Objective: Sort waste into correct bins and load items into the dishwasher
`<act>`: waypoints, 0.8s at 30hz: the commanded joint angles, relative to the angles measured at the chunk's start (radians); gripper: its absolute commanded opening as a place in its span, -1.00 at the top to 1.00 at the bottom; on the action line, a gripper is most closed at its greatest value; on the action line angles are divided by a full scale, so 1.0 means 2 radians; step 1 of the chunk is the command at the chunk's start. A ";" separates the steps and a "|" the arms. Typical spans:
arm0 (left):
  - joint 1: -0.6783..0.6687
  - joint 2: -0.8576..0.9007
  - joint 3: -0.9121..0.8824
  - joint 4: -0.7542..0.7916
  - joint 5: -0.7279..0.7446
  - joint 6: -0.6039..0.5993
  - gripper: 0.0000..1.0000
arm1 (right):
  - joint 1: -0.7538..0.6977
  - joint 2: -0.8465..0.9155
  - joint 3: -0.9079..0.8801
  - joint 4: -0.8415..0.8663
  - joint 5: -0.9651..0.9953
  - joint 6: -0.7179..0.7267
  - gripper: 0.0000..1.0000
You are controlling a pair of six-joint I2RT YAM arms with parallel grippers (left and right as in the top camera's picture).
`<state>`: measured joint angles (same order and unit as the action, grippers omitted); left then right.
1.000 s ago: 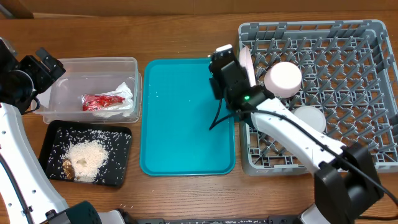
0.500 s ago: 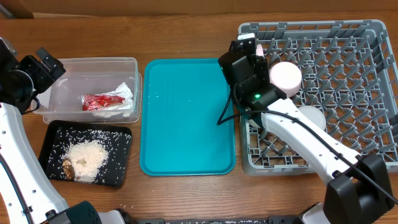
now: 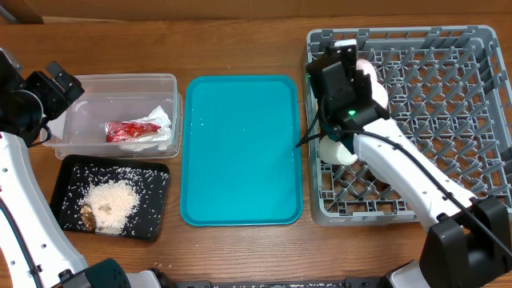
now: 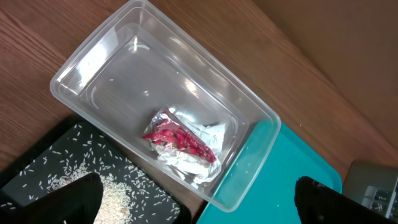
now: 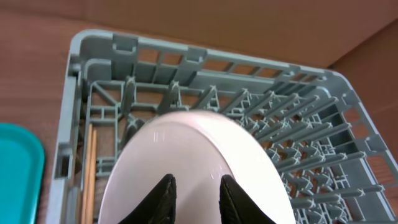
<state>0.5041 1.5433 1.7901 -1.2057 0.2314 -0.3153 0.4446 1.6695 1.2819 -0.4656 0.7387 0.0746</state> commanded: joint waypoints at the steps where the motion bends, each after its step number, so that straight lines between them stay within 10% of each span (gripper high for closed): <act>1: 0.000 0.001 0.003 0.001 0.002 -0.003 -1.00 | 0.002 -0.030 0.014 0.024 0.006 0.002 0.49; 9: 0.000 0.001 0.003 0.001 0.002 -0.003 -1.00 | 0.002 -0.084 0.015 0.028 -0.228 0.002 0.20; 12: 0.000 0.001 0.003 0.001 0.002 -0.003 -1.00 | 0.002 -0.089 0.015 0.009 -0.303 0.002 -0.30; 14: 0.000 0.001 0.003 0.000 0.002 -0.003 -1.00 | 0.002 -0.089 0.015 -0.010 -0.315 0.002 -1.00; 24: 0.000 0.001 0.003 0.000 0.002 -0.003 -1.00 | 0.002 -0.089 0.015 -0.077 -0.314 0.002 -1.00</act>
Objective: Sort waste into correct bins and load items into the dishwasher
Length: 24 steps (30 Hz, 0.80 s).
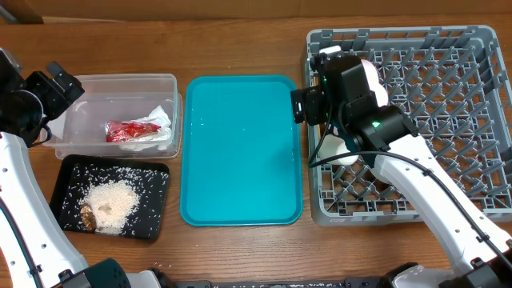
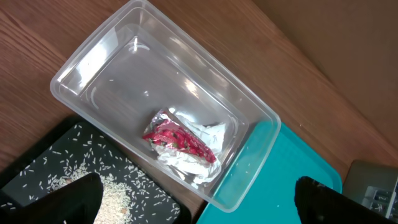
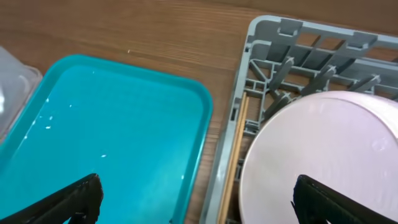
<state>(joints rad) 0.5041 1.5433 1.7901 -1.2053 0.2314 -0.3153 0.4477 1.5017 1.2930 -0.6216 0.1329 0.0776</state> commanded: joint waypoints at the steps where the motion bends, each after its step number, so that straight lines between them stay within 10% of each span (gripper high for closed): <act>1: 0.000 0.001 0.003 0.000 0.002 -0.003 -1.00 | 0.001 -0.005 0.010 0.001 -0.011 0.000 -1.00; 24: 0.000 0.001 0.003 0.000 0.002 -0.003 -1.00 | 0.001 -0.012 0.006 -0.001 -0.011 0.000 -1.00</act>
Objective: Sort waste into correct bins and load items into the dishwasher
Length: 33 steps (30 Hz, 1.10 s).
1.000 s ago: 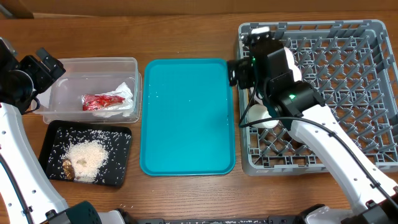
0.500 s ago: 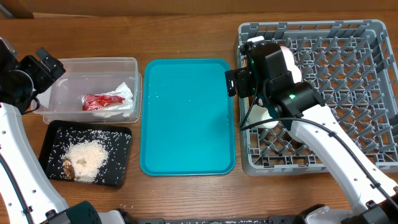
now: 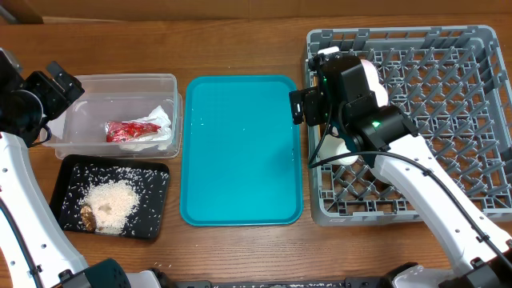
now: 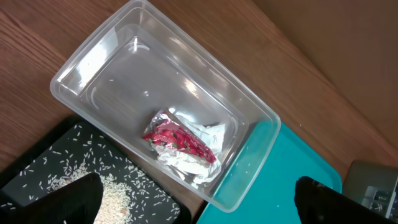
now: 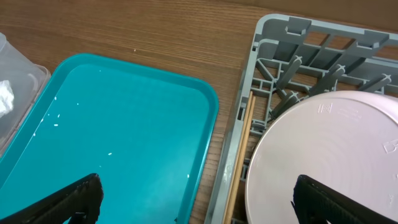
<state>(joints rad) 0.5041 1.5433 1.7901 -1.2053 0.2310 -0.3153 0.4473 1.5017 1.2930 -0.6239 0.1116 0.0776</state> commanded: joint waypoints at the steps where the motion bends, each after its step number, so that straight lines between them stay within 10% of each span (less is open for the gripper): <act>1: 0.000 0.001 0.003 0.000 0.002 -0.003 -1.00 | 0.001 -0.019 0.005 0.000 -0.001 0.000 -0.99; 17: 0.000 0.001 0.003 0.000 0.002 -0.003 -1.00 | -0.035 -0.341 -0.047 -0.026 0.059 0.000 -1.00; 33: 0.000 0.001 0.003 0.000 0.002 -0.003 -1.00 | -0.178 -0.694 -0.443 0.220 -0.016 0.052 -1.00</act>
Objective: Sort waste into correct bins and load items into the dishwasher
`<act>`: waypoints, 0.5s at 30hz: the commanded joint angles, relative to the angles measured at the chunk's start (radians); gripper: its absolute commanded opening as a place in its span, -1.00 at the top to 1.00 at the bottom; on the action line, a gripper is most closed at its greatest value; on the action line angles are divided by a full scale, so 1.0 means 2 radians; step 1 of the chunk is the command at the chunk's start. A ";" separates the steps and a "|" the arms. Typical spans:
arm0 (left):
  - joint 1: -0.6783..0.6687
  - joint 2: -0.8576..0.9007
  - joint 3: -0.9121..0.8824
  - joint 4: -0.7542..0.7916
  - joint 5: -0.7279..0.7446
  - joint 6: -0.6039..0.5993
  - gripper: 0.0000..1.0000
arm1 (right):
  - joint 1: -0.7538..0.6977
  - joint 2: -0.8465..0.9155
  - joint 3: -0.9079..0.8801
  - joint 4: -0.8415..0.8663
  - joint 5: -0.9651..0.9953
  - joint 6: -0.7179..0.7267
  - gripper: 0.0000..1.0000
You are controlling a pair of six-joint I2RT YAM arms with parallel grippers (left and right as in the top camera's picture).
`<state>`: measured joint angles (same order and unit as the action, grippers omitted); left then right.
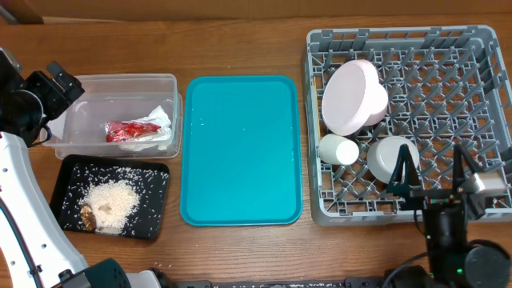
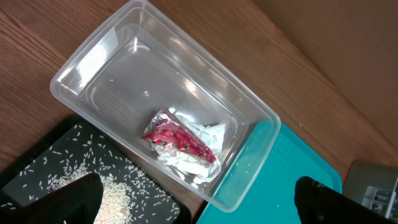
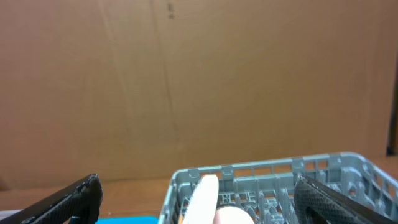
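Observation:
A pink plate point(image 1: 354, 98) stands on edge in the left part of the grey dish rack point(image 1: 400, 34); the right wrist view catches its edge point(image 3: 202, 196). A white cup point(image 1: 338, 150) and a pale bowl point(image 1: 390, 158) sit in front of it. My right gripper point(image 1: 432, 172) is open and empty at the rack's near edge, facing across the rack point(image 3: 280, 174). A clear bin point(image 1: 120, 84) holds a red and white wrapper point(image 1: 132, 130) point(image 2: 180, 142). My left gripper point(image 1: 66, 82) hangs open and empty above that bin point(image 2: 81, 68).
A bare teal tray point(image 1: 240, 148) lies between the bin and the rack. A black tray point(image 1: 156, 172) with rice and a brown scrap sits in front of the clear bin. A brown cardboard wall stands behind the table.
My right arm has gone from over the rack's left end to the table's near right edge, leaving the plate, cup and bowl uncovered in the overhead view. The left arm has not moved.
My right gripper was first shut on the pink plate over the rack's left end. Then it stood open beside the plate, which stayed upright in the rack. It held there, and now sits withdrawn at the near right. The left arm stayed still throughout.

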<state>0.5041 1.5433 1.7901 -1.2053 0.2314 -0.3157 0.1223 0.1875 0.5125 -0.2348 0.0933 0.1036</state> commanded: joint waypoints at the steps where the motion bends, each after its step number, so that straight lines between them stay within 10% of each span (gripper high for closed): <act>1: 0.000 0.001 0.003 0.000 0.002 -0.003 -1.00 | -0.019 -0.050 -0.072 0.040 -0.007 0.050 -1.00; 15: 0.000 0.001 0.003 0.000 0.002 -0.003 -1.00 | -0.036 -0.092 -0.250 0.224 -0.017 0.106 -1.00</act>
<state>0.5041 1.5433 1.7901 -1.2053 0.2310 -0.3157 0.0540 0.0147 0.0486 0.2016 0.0708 0.2920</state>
